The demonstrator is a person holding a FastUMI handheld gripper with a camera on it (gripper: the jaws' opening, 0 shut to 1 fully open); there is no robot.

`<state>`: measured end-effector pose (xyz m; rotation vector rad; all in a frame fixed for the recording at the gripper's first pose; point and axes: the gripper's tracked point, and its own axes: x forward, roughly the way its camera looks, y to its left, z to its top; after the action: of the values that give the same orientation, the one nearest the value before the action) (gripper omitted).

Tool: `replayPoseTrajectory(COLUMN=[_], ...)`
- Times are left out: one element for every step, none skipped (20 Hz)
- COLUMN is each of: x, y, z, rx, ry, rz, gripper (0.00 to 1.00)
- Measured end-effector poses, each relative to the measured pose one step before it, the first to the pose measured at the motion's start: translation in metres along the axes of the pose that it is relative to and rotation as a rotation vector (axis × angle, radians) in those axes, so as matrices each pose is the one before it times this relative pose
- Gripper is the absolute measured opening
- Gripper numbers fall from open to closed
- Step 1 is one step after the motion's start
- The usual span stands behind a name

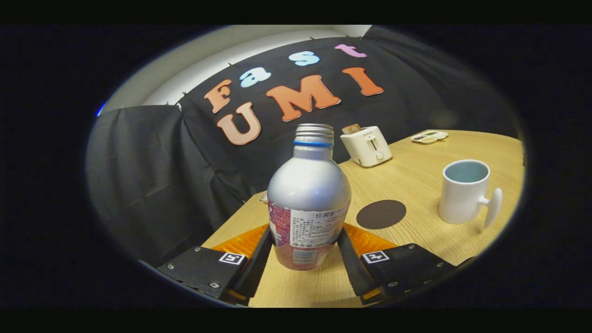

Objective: Take the bottle from table, then pour the juice into the cup, finally place the bottle on the coaster

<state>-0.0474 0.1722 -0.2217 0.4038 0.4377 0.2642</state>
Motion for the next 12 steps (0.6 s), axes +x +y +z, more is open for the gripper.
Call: replayPoseTrajectory(x=[0.00087, 0.00085, 0.00143, 0.0004, 0.00028, -0.00003, -0.00054, 0.00059, -0.00009, -0.00173, 0.00203, -0.00042], y=[-0.00077, 0.00034, 0.00004, 0.00054, 0.00007, 0.00214, 0.00041, -0.00004, -0.00188, -0.00333, -0.00278, -0.00099], z=[0.00097, -0.00041, 0.00083, 0.00045, 0.00305, 0.00225, 0.00367, 0.00342, 0.00436, 0.00331, 0.00283, 0.00362], rx=[0.02407, 0.02146, 0.02062, 0.02411, 0.03235, 0.03718, 0.03678, 0.03061, 0.02696, 0.02776, 0.02529, 0.01408], ry=[0.00211, 0.0054, 0.005, 0.00188, -0.00475, -0.00658, -0.00753, -0.00845, -0.00897, -0.00808, -0.00923, -0.00391], rz=[0.00245, 0.00267, 0.00219, 0.005, 0.00711, 0.0093, 0.00821, 0.00372, -0.00312, -0.00674, -0.0016, -0.0034], gripper=[0.77, 0.77, 0.77, 0.77, 0.77, 0.77, 0.77, 0.77, 0.77, 0.76, 0.75, 0.75])
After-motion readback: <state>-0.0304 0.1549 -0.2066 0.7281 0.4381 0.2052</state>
